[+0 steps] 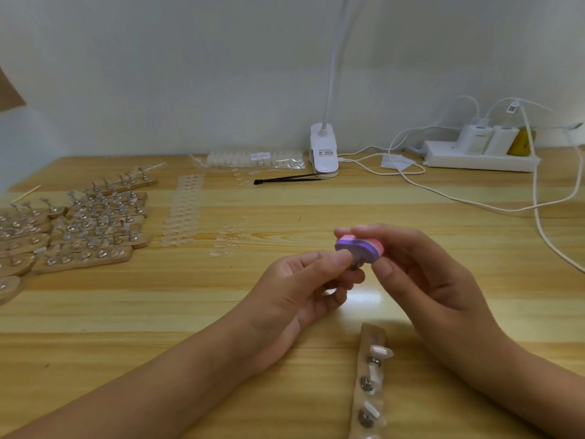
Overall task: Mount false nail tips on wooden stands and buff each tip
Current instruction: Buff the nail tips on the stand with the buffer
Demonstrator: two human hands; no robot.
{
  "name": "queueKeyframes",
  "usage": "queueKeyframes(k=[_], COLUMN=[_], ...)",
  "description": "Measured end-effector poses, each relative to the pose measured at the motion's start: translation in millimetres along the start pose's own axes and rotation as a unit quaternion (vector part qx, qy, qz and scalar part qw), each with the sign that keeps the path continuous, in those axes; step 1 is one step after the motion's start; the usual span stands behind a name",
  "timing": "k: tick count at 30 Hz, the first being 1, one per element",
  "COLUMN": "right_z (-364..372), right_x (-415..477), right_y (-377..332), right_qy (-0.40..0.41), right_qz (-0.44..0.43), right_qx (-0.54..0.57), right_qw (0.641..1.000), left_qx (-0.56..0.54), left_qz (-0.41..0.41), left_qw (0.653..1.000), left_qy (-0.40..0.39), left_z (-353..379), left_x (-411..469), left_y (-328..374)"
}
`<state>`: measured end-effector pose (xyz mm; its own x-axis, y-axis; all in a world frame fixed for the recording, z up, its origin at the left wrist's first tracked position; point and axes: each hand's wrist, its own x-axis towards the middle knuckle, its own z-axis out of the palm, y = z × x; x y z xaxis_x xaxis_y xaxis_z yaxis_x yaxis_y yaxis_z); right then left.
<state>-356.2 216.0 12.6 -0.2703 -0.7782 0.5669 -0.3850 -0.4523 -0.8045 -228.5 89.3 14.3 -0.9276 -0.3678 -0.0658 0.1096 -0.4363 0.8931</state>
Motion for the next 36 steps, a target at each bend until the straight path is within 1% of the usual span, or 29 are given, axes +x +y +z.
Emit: queueKeyframes(k=[4, 8, 12, 15, 19, 23, 27, 30, 34, 36], right_z=[0.7, 1.0, 0.2, 1.3, -0.2, -1.5, -1.6, -3.1, 3.0, 1.2], right_x=[-1.3, -0.1, -1.6, 1.0, 0.6, 2.0, 2.2, 4.3, 0.7, 2.3], right_y=[-1.5, -1.3, -4.0, -2.0, -1.3, 1.6, 1.6, 1.1, 0.1, 1.5], right_qy=[0.009, 0.006, 0.024, 0.007, 0.017, 0.017, 0.013, 0.025, 0.002, 0.020], right_qz=[-0.034, -0.009, -0.036, -0.018, -0.048, -0.046, -0.089, -0.095, -0.145, -0.138], right_qx=[-0.033, -0.017, -0.034, -0.022, -0.026, -0.045, -0.107, -0.127, -0.181, -0.188], right_qw=[0.999, 1.000, 0.998, 1.000, 0.998, 0.998, 0.990, 0.987, 0.973, 0.972], left_qx=[-0.005, 0.018, -0.005, 0.022, -0.023, -0.020, -0.018, -0.008, -0.013, -0.013], left_qz=[-0.003, 0.006, -0.001, 0.003, -0.004, -0.002, -0.006, -0.006, -0.004, -0.002], left_qw=[1.000, 1.000, 1.000, 0.999, 1.000, 1.000, 1.000, 1.000, 1.000, 1.000], left_qy=[-0.012, -0.017, -0.004, -0.029, -0.003, -0.002, 0.001, 0.007, 0.010, 0.010], left_z=[0.5, 1.2, 0.6, 1.1, -0.8, -0.3, 0.0, 0.8, 0.5, 0.6], left_x=[-1.0, -1.3, -0.1, -0.8, 1.6, 1.9, 0.0, -0.4, -0.3, 0.0], left_y=[0.0, -0.9, -1.7, -2.4, -2.1, -2.1, -1.5, -2.4, -2.1, -2.6])
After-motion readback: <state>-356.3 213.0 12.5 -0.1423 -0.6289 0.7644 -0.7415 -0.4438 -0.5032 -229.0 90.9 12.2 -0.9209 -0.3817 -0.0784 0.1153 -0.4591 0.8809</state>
